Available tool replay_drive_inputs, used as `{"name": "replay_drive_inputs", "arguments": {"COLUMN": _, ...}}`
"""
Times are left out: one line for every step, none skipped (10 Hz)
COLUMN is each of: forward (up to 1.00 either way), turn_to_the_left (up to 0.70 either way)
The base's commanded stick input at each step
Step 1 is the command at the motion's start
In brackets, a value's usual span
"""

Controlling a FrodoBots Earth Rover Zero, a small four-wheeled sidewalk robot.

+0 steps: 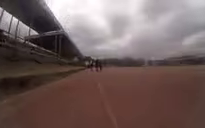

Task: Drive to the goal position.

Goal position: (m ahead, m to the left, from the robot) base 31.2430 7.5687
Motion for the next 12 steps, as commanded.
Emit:
{"name": "replay_drive_inputs", "arguments": {"forward": 1.0, "turn_to_the_left": 0.0}}
{"name": "replay_drive_inputs", "arguments": {"forward": 1.0, "turn_to_the_left": 0.0}}
{"name": "replay_drive_inputs", "arguments": {"forward": 1.0, "turn_to_the_left": 0.0}}
{"name": "replay_drive_inputs", "arguments": {"forward": 1.0, "turn_to_the_left": 0.0}}
{"name": "replay_drive_inputs", "arguments": {"forward": 1.0, "turn_to_the_left": 0.0}}
{"name": "replay_drive_inputs", "arguments": {"forward": 1.0, "turn_to_the_left": 0.0}}
{"name": "replay_drive_inputs", "arguments": {"forward": 1.0, "turn_to_the_left": 0.0}}
{"name": "replay_drive_inputs", "arguments": {"forward": 1.0, "turn_to_the_left": 0.0}}
{"name": "replay_drive_inputs", "arguments": {"forward": 1.0, "turn_to_the_left": 0.0}}
{"name": "replay_drive_inputs", "arguments": {"forward": 1.0, "turn_to_the_left": 0.0}}
{"name": "replay_drive_inputs", "arguments": {"forward": 1.0, "turn_to_the_left": 0.0}}
{"name": "replay_drive_inputs", "arguments": {"forward": 1.0, "turn_to_the_left": 0.0}}
